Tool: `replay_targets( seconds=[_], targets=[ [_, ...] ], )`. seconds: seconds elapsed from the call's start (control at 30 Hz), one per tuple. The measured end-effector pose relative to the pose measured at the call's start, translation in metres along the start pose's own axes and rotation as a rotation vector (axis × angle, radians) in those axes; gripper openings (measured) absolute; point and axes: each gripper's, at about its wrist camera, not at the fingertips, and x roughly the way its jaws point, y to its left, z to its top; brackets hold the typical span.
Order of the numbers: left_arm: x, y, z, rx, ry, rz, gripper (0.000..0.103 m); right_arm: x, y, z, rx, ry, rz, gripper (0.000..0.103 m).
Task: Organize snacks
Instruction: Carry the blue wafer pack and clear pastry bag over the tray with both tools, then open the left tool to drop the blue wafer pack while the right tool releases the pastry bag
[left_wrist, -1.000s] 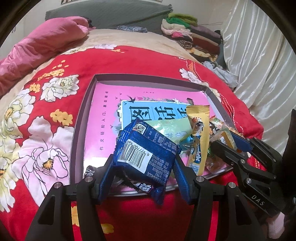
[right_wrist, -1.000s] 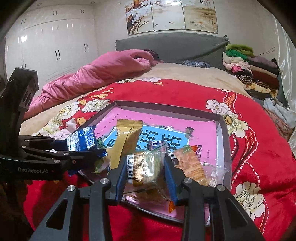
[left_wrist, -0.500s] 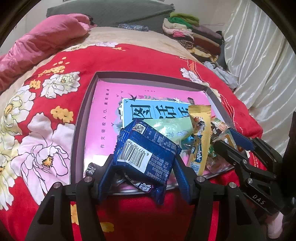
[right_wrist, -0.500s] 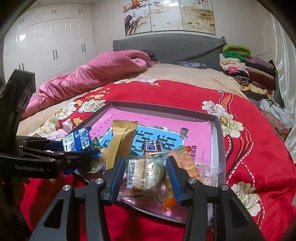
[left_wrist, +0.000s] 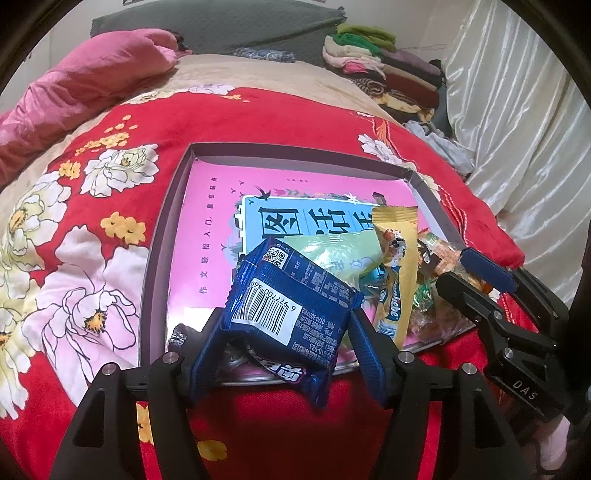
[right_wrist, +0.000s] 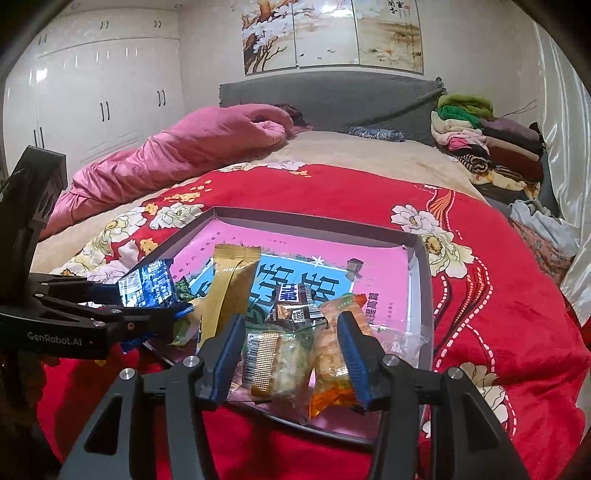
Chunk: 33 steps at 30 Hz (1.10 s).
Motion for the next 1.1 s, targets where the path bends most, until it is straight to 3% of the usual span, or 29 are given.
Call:
replay_targets(
  seconds=[0.23, 1.1],
  targets=[
    [0.000, -0.001, -0.001, 0.002, 0.001, -0.001, 0.070, -0.002, 0.000, 0.000, 0.000, -0.008, 0.000, 0.053],
    [-0.022, -0.004, 0.005, 0.003, -0.045, -0.014, 0.077, -0.022, -0.004, 0.007, 0.030, -0.096, -0.010, 0.077]
  ],
)
